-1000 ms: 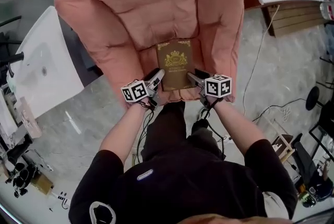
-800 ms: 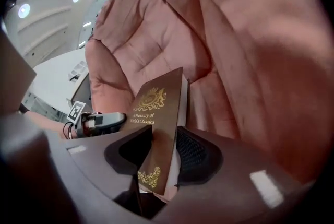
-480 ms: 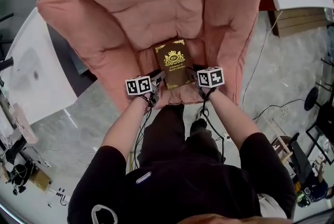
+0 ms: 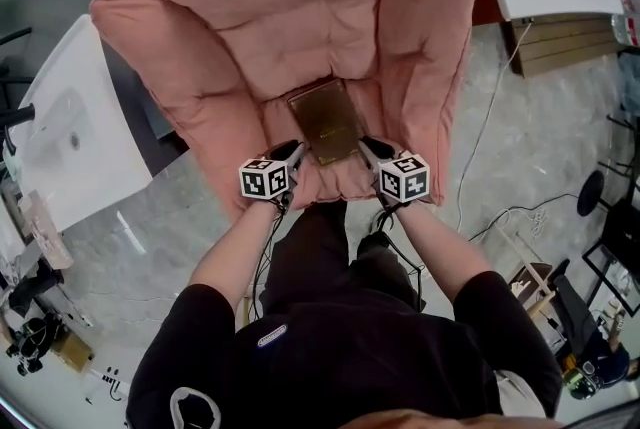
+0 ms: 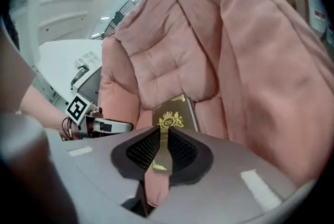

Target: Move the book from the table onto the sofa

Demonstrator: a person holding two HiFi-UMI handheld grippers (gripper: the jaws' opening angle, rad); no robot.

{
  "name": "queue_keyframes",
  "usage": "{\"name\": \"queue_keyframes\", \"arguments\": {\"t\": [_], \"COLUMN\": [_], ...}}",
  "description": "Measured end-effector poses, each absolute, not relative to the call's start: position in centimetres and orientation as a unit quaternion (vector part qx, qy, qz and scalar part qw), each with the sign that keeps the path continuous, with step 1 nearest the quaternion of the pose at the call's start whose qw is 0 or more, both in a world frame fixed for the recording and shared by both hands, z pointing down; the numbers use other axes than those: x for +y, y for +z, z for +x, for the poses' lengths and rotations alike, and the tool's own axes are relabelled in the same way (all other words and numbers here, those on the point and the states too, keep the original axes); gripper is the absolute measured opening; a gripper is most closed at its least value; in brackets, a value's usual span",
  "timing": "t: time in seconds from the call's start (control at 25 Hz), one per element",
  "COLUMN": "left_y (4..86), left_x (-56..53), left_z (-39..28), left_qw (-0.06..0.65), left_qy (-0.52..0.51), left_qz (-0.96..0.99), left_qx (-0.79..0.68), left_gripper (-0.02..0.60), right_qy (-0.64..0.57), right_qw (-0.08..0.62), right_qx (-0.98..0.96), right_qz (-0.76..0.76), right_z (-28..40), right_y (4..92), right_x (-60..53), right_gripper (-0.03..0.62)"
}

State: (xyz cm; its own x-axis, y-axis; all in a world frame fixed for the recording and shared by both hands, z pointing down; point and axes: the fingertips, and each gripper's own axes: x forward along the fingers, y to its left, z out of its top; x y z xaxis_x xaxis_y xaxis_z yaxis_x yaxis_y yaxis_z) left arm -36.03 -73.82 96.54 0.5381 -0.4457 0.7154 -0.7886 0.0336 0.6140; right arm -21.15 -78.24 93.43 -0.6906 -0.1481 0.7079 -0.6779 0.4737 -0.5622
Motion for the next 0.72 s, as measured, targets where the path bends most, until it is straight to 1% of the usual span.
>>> {"name": "queue_keyframes", "arguments": {"t": [0.2, 0.28, 0.36, 0.44, 0.56, 0.72], "left_y": [87.8, 85.1, 82.7, 80.3, 76.6, 71.3], "left_x": [-74.2, -74.0, -72.8, -71.1, -69.5, -67.8], "left_z": [-34.5, -34.4, -33.4, -32.0, -29.8, -26.8], "left_qw": [0.442, 0.409, 0.397, 0.386, 0.365, 0.324], "left_qy": [0.187, 0.196, 0.199, 0.2, 0.197, 0.191], "left_qz": [0.763, 0.777, 0.785, 0.793, 0.799, 0.819], "left_qx": [-0.434, -0.437, -0.431, -0.426, -0.436, -0.433], "left_gripper": [0.081, 0.081, 0.081, 0.081, 0.08, 0.049], "right_qy": [0.363, 0.34, 0.322, 0.309, 0.287, 0.228], "right_qw": [0.26, 0.237, 0.216, 0.193, 0.156, 0.132], "right_qx": [-0.859, -0.874, -0.888, -0.902, -0.919, -0.933], "right_qz": [0.251, 0.254, 0.245, 0.229, 0.222, 0.247], "right_z": [-21.9, -22.0, -21.8, -21.5, -20.1, -16.2], "right_y": [86.4, 83.8, 80.8, 77.3, 71.6, 65.0], "right_x": [-77.8, -77.9, -77.1, -75.4, -73.5, -72.0], "right_gripper": [0.077, 0.074, 0.067, 0.044, 0.041, 0.041]}}
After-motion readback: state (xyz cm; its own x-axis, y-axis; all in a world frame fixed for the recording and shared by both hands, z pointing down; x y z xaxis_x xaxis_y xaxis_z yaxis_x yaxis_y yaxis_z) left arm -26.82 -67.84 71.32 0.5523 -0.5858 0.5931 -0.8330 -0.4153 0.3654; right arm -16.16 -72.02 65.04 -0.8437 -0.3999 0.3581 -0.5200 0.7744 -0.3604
